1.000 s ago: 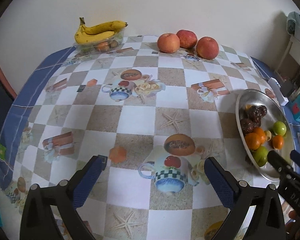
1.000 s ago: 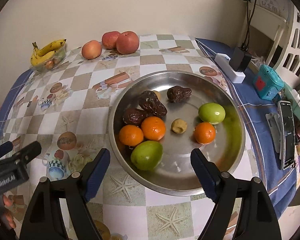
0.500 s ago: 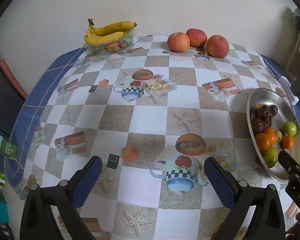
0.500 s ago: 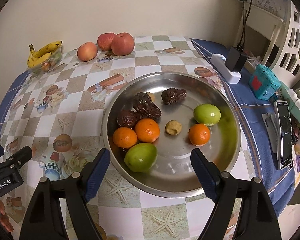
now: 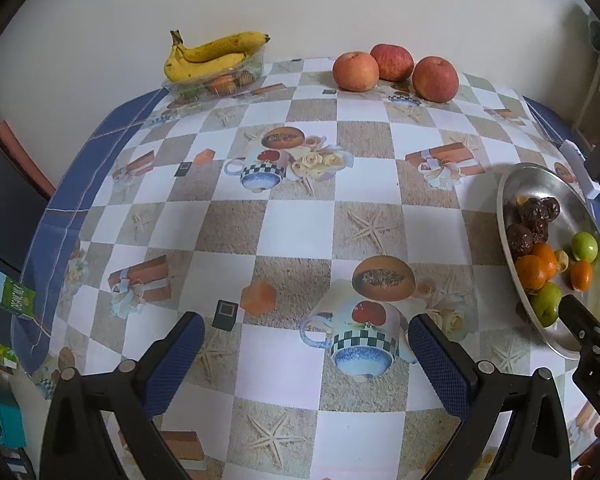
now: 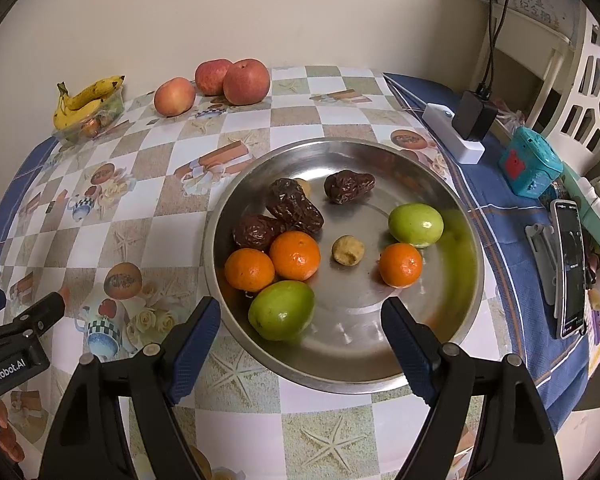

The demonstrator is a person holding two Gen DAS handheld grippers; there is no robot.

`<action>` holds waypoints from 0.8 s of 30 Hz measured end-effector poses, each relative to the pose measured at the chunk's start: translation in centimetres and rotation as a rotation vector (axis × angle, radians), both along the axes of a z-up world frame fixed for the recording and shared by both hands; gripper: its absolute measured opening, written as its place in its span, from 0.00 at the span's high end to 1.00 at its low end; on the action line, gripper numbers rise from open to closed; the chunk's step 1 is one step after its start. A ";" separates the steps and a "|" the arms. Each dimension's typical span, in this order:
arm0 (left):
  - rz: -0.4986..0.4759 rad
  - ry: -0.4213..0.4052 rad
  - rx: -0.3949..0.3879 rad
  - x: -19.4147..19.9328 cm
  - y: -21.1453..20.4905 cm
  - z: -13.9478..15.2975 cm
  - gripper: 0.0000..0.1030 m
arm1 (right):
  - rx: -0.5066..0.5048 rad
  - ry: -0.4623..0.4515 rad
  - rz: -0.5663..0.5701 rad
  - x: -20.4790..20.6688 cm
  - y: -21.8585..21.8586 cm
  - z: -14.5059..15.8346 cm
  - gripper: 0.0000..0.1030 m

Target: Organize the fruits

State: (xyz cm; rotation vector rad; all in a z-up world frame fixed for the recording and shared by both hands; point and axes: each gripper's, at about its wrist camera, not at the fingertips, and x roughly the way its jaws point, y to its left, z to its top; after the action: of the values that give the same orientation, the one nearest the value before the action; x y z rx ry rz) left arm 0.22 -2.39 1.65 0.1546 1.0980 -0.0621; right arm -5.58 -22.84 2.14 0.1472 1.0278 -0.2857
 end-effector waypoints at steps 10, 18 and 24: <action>0.005 0.033 -0.001 0.1 0.2 -0.6 0.00 | -0.001 0.009 0.003 0.1 0.0 -0.2 0.19; -0.003 0.044 0.001 0.1 0.1 -0.9 0.00 | -0.003 0.014 0.005 0.1 0.0 -0.3 0.19; -0.010 0.051 0.000 0.1 0.0 -1.0 0.00 | -0.002 0.016 0.005 0.1 0.0 -0.4 0.19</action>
State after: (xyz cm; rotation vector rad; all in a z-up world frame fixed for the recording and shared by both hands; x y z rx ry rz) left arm 0.35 -2.42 0.64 0.1594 1.1482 -0.0751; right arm -5.45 -22.84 1.79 0.1406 1.0436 -0.2835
